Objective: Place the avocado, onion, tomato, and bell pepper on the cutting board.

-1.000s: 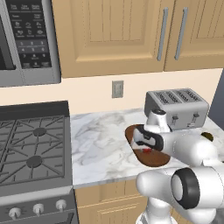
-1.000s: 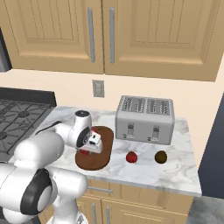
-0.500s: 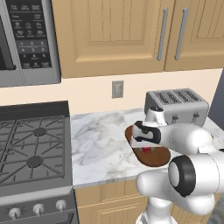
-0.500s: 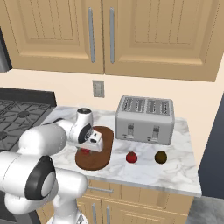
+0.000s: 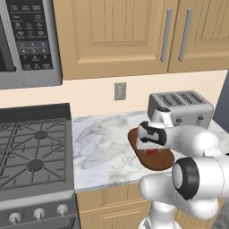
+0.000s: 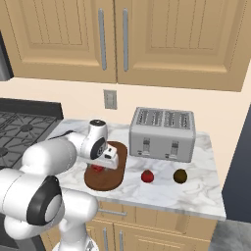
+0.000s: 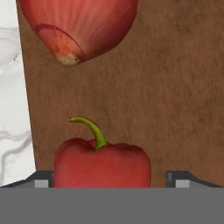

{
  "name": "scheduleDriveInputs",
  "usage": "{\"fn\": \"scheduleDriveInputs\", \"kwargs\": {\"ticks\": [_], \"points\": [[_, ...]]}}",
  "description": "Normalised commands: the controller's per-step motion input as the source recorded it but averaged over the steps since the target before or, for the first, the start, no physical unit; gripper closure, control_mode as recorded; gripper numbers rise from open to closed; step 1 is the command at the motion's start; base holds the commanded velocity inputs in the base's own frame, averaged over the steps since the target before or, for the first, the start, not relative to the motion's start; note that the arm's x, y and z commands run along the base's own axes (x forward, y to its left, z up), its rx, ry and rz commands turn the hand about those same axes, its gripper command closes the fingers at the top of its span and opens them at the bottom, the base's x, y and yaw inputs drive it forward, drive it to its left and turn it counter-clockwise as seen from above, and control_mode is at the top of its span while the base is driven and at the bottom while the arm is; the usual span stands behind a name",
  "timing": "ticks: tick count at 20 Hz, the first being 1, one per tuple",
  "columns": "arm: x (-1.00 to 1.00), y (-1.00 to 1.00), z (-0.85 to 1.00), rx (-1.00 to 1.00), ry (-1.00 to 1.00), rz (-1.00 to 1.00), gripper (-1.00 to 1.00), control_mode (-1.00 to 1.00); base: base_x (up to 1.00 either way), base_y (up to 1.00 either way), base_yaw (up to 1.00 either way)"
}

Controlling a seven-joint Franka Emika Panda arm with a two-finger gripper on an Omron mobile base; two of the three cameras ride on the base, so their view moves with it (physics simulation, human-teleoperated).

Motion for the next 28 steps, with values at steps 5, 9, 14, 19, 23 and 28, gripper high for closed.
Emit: {"fn": "scheduleDriveInputs", "kwargs": {"ticks": [5, 9, 14, 19, 23, 28], "points": [[-0.01, -0.01, 0.02, 0.00, -0.01, 0.00, -1.00, -1.00, 0.00, 0.00, 0.00], [-0.12, 0.00, 0.30, 0.00, -0.08, 0.00, -1.00, -1.00, 0.00, 0.00, 0.00], [-0.20, 0.00, 0.46, 0.00, -0.13, 0.00, -1.00, -1.00, 0.00, 0.00, 0.00], [-0.32, -0.05, 0.46, 0.00, -0.15, 0.00, -1.00, -1.00, 0.00, 0.00, 0.00], [-0.42, -0.28, 0.25, 0.00, -0.14, 0.00, -1.00, -1.00, 0.00, 0.00, 0.00], [-0.39, -0.38, 0.27, 0.00, -0.14, 0.00, -1.00, -1.00, 0.00, 0.00, 0.00]]}}
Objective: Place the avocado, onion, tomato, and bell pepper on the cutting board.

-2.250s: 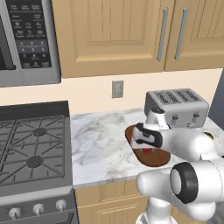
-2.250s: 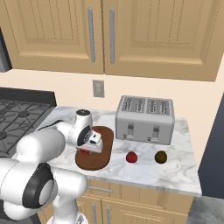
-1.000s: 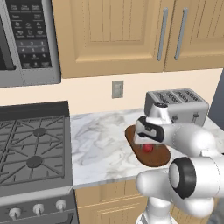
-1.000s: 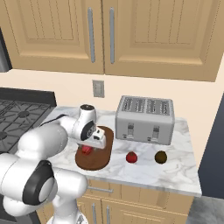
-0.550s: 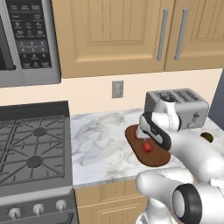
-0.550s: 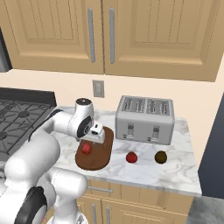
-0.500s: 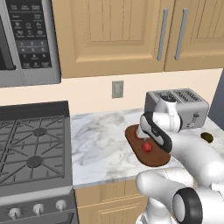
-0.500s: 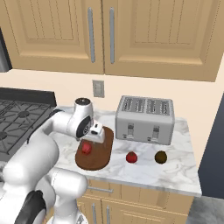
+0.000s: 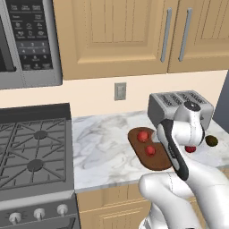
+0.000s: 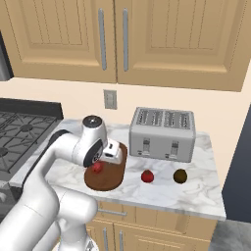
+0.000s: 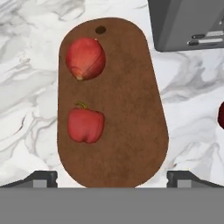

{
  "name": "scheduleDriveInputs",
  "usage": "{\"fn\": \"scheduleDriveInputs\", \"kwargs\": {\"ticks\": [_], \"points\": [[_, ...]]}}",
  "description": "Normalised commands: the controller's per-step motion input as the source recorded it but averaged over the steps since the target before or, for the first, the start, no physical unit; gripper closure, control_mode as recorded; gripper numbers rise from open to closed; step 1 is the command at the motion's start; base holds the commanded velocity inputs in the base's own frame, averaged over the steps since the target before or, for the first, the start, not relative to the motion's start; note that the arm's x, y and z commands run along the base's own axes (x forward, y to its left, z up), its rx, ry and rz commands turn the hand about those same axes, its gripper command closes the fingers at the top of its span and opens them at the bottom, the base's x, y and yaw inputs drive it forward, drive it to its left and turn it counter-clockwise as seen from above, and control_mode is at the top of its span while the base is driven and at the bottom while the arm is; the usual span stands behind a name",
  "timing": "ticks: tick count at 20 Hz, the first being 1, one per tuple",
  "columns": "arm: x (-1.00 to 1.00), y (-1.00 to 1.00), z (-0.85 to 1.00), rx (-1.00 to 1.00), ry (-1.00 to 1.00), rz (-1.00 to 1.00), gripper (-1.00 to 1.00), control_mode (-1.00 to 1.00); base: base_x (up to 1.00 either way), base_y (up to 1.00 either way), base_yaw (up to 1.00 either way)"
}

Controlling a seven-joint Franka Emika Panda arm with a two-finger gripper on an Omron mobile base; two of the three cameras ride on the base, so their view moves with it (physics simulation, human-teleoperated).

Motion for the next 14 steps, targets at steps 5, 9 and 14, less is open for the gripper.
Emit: {"fn": "scheduleDriveInputs", "kwargs": {"ticks": [5, 9, 14], "points": [[-0.20, -0.47, 0.24, 0.00, -0.07, 0.00, -1.00, -1.00, 0.00, 0.00, 0.00], [-0.02, -0.45, 0.21, 0.00, 0.00, 0.00, -1.00, -1.00, 0.00, 0.00, 0.00], [0.00, -0.60, 0.16, 0.00, 0.00, 0.00, -1.00, -1.00, 0.00, 0.00, 0.00]]}}
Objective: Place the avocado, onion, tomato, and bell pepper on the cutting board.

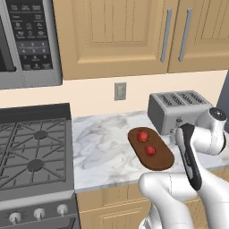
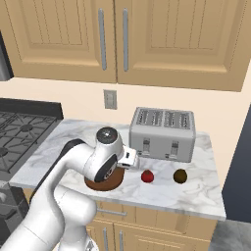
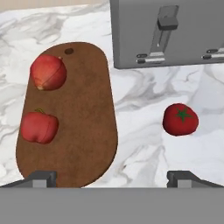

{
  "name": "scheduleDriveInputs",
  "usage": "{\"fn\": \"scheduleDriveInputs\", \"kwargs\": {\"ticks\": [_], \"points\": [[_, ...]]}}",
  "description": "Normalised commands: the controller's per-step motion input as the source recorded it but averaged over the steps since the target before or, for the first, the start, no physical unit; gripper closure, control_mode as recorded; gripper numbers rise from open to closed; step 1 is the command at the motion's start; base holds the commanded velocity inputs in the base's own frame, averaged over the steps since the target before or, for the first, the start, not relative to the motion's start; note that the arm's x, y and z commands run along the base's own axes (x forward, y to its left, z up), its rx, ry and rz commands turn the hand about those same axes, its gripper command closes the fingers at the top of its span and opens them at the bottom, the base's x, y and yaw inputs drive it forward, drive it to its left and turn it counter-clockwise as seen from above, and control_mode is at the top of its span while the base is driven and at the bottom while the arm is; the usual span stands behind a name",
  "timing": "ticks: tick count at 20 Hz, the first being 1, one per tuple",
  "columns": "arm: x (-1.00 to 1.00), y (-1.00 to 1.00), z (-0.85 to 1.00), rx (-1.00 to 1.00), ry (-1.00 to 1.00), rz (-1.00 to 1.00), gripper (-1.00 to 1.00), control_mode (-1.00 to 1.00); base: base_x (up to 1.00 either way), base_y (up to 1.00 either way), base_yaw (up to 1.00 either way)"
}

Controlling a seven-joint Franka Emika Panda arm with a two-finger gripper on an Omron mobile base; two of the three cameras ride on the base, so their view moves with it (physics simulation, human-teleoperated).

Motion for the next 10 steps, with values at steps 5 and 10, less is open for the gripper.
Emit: {"fn": "scheduleDriveInputs", "kwargs": {"ticks": [5, 10], "points": [[0.00, -0.48, 0.07, 0.00, 0.01, 0.00, -1.00, -1.00, 0.00, 0.00, 0.00], [0.22, -0.22, 0.00, 0.00, 0.11, -0.02, -1.00, -1.00, 0.00, 0.00, 0.00]]}}
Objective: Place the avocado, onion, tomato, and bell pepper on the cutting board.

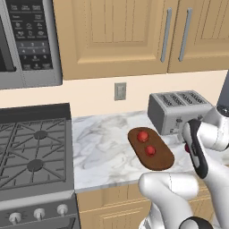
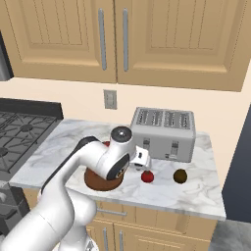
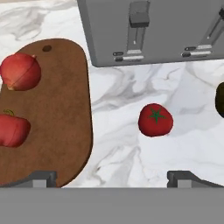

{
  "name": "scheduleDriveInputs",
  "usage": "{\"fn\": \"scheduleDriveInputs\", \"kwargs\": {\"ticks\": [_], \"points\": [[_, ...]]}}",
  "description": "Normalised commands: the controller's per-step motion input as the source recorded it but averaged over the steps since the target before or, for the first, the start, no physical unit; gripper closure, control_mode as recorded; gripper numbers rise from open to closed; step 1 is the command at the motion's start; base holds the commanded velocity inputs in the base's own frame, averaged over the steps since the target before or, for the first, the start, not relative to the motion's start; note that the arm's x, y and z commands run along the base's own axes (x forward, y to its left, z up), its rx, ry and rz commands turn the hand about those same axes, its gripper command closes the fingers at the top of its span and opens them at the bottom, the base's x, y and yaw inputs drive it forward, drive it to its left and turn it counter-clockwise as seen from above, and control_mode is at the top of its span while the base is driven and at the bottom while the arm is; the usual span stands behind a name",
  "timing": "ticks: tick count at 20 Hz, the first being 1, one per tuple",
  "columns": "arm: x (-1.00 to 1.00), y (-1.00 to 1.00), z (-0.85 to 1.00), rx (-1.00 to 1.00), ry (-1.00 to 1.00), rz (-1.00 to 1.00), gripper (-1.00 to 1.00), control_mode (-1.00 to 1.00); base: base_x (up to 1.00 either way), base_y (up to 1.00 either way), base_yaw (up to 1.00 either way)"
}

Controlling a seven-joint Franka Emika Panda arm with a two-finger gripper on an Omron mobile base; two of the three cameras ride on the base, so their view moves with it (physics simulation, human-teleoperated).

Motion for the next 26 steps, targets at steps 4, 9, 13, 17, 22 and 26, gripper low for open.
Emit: {"fn": "scheduleDriveInputs", "kwargs": {"ticks": [4, 9, 13, 17, 22, 26], "points": [[0.34, -0.03, 0.00, 0.00, 0.15, -0.03, -1.00, -1.00, 0.00, 0.00, 0.00], [0.26, -0.14, 0.00, 0.00, 0.10, -0.01, -1.00, -1.00, 0.00, 0.00, 0.00], [0.18, -0.30, 0.00, 0.00, 0.05, 0.00, -1.00, -1.00, 0.00, 0.00, 0.00], [0.31, -0.30, -0.06, -0.01, 0.05, 0.00, -1.00, -1.00, 0.00, 0.00, 0.00], [0.38, -0.15, -0.13, 0.00, 0.09, 0.00, -1.00, -1.00, 0.00, 0.00, 0.00], [0.28, -0.15, -0.23, 0.00, 0.09, 0.00, -1.00, -1.00, 0.00, 0.00, 0.00]]}}
